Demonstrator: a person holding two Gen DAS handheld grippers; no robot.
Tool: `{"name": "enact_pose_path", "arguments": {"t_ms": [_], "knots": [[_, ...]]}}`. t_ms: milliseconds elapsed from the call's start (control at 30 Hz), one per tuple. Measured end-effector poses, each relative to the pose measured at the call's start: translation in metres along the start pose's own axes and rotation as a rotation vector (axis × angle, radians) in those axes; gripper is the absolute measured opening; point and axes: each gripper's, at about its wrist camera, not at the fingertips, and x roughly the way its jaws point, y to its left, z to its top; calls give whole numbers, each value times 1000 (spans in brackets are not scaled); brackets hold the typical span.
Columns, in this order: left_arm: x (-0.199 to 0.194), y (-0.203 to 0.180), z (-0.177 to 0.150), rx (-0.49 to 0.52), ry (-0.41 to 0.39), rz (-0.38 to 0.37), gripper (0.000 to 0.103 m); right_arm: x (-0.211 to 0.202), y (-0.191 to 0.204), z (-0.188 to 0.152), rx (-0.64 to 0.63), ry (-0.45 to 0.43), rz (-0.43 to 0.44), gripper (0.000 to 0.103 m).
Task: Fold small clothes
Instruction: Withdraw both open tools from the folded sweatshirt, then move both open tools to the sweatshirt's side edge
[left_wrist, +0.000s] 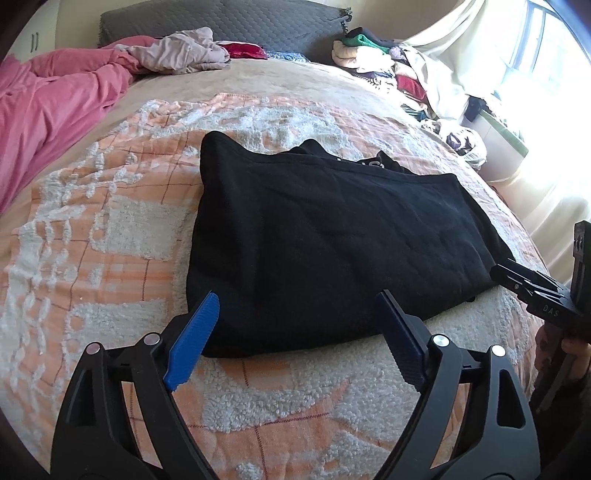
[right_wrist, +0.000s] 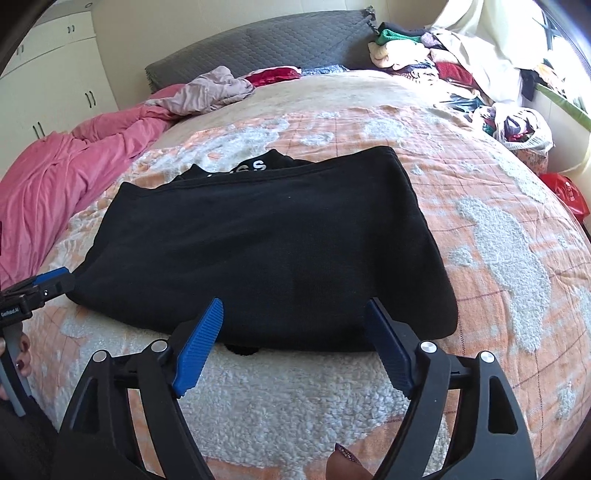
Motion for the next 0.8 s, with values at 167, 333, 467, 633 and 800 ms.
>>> {"name": "enact_pose_path", "arguments": {"t_ms": [167, 333, 467, 633, 800], "knots": [[-3, 4, 1, -5, -1, 17, 90, -3, 8, 1, -19, -27, -5, 92], [-4, 9, 2, -15, 2, 39, 93, -11, 11, 0, -29, -75, -4, 94], [-4, 13, 3, -19, 4, 63, 93, -17, 16, 0, -51, -102, -2, 96], [-5, 20, 4, -32, -3, 74, 93, -17, 27, -2, -96, -103, 0, 96], [-7, 28, 7, -50, -11, 88, 93, -11, 44, -4, -140, -91, 8, 96]]}}
